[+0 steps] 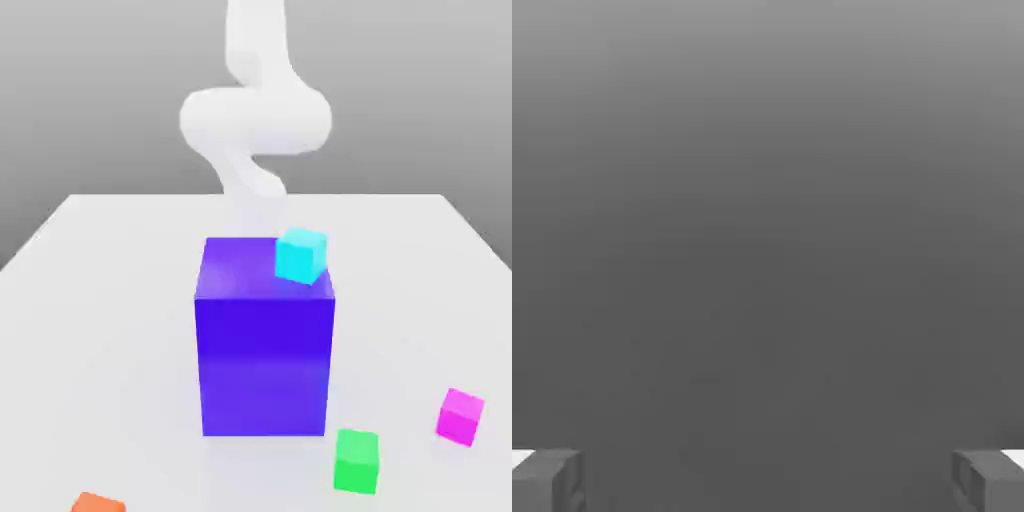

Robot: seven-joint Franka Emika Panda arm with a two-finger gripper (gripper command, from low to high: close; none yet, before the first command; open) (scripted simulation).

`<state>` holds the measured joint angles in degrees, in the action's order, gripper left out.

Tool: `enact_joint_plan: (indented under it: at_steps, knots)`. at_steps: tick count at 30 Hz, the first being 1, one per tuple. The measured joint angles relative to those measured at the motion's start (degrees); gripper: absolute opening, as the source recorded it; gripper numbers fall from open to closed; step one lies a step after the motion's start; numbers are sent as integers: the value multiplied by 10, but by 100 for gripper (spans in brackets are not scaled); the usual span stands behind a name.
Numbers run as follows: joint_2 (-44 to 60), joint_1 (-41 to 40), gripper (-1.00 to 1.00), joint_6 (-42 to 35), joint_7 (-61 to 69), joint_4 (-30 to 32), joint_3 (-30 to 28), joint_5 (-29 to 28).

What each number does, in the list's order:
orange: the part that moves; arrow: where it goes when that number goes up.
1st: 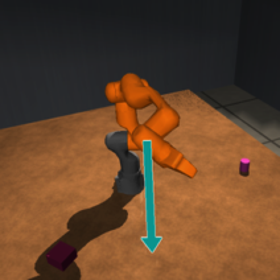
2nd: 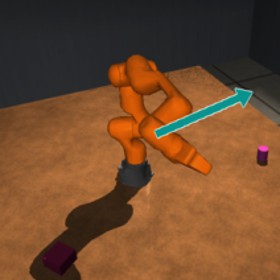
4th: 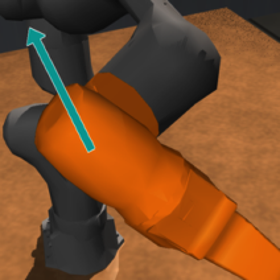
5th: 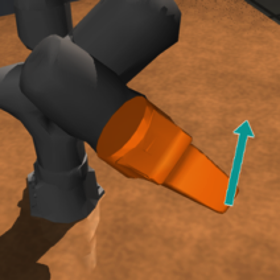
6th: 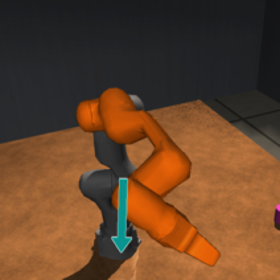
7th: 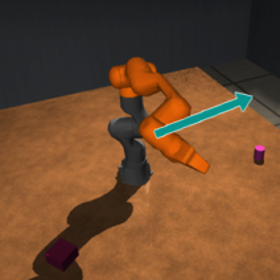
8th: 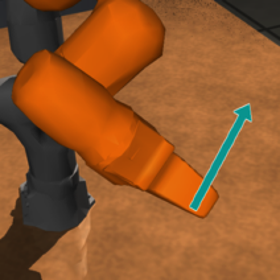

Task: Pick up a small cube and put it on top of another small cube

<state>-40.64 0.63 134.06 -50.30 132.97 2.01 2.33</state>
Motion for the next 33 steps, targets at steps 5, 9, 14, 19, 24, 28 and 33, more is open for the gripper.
enact_joint_plan:
  at_steps: [5, 9, 14, 19, 24, 28, 33]
  knots:
    - [105, 10, 0, 46, -99, 24, 53, 39]
    - [186, 17, 0, 82, -187, 43, 103, 52]
    - [289, 30, 0, 129, -319, 67, 163, 39]
    - [398, 64, 0, 177, -483, 91, 203, -20]
    - [509, 137, 0, 220, -668, 114, 176, -107]
    - [593, 189, 0, 273, -748, 107, 128, -171]
    - [646, 223, -100, 314, -771, 95, 88, -199]
